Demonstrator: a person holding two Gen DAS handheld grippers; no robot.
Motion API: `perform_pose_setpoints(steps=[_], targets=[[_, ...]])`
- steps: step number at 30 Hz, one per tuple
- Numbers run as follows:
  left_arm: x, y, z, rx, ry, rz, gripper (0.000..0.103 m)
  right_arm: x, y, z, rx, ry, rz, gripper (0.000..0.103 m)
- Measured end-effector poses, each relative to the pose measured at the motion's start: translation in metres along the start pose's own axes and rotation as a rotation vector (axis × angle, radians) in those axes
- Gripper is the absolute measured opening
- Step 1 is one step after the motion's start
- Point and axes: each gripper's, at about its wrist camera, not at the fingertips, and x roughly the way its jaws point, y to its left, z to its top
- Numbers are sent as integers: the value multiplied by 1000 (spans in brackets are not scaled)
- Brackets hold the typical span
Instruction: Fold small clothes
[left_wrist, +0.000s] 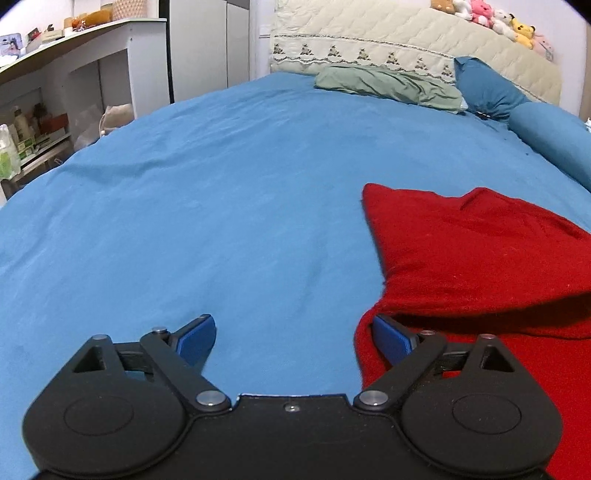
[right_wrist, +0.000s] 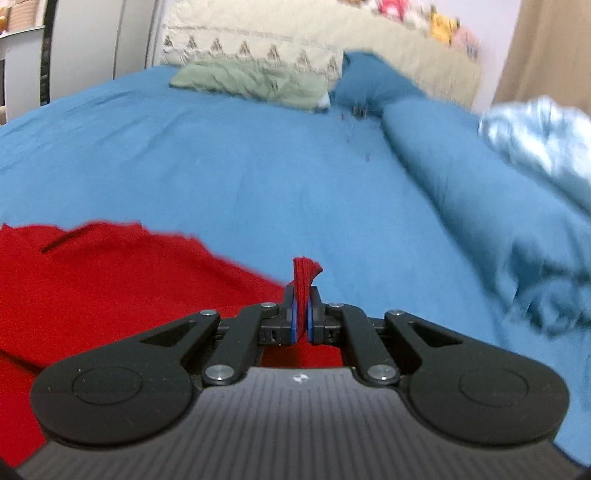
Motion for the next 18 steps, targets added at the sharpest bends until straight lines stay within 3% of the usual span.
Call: perform_pose_setpoints(steps=[5,7,9,12,15,18], targets=[[-13,-11,1,54,-3,43,93,11,-22,-50,144,43,69,25],[-31,-19,6,86,-61,17,93,6,-29,-71,173,45,63,40],[-50,-31,14,108,-133,-38,95,-3,-35,-86,184,24,76,68],[-59,-54,25,125,-180,-142,101,-23,-30,-92,129,-68,118,83],[-43,-84,34,174,-126,-233,101,-22,-18,-85,82,-97,197,88],[-18,-108,31,237,-70,-234,101,-1,-8,-82,97,-26,244,88]])
